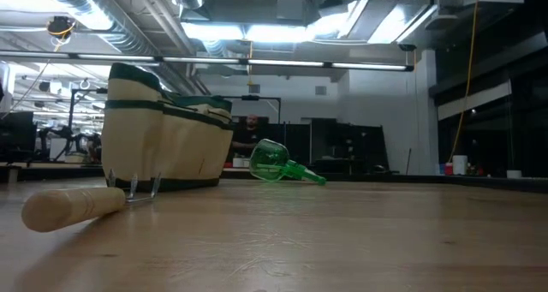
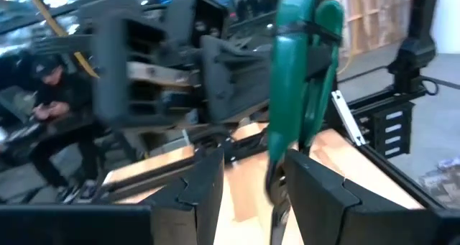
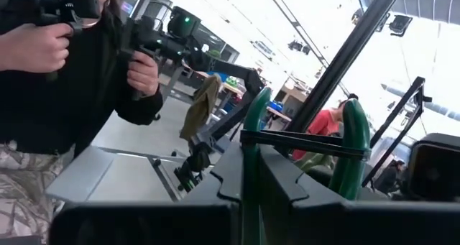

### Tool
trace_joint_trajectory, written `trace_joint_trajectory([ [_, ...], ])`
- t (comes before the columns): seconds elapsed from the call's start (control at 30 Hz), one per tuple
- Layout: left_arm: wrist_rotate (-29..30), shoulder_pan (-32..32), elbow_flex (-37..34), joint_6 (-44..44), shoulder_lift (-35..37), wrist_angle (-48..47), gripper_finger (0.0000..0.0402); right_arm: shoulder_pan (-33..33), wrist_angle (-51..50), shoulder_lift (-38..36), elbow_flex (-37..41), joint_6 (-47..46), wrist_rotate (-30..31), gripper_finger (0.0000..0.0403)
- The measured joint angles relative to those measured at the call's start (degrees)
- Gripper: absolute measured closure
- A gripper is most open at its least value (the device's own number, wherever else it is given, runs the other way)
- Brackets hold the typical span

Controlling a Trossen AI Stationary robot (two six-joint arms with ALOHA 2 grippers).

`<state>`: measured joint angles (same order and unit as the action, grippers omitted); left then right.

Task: Pick & Place Garden tools in Gardening bag
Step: Put the green shear scissors into the white gardening bag

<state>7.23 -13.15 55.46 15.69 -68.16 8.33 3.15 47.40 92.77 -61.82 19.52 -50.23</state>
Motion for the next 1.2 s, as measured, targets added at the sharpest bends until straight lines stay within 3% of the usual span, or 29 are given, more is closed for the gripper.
trace_joint_trajectory([
  [0.3, -3.93, 0.03, -0.02, 4.82, -2.69, 6.16, 0.0258, 0.29, -1.15, 0.00, 0.00, -1.14, 1.40, 0.0383],
  [0.47, -9.64, 0.36, -0.02, 4.61, -2.39, 7.46, 0.0258, 0.16, -1.85, 0.00, 0.02, -1.11, 2.30, 0.0383],
  [0.83, -15.03, 4.12, -0.02, 2.59, -3.86, 7.42, 0.0262, -0.22, -4.84, 0.55, 0.09, -0.04, 9.34, 0.0383],
  [0.97, -16.91, 4.99, -0.02, 2.42, -4.09, 6.81, 0.0291, -0.48, -6.24, 0.55, 0.09, 0.27, 9.71, 0.0383],
  [1.1, -16.90, 5.45, -0.02, 1.28, -4.00, 6.62, 0.0345, -0.50, -6.69, 0.55, 0.09, 0.42, 9.74, 0.0383],
  [1.2, -16.47, 5.51, -0.02, 0.89, -3.92, 6.52, 0.0353, -0.61, -6.76, 0.55, 0.09, 0.44, 9.78, 0.0383],
])
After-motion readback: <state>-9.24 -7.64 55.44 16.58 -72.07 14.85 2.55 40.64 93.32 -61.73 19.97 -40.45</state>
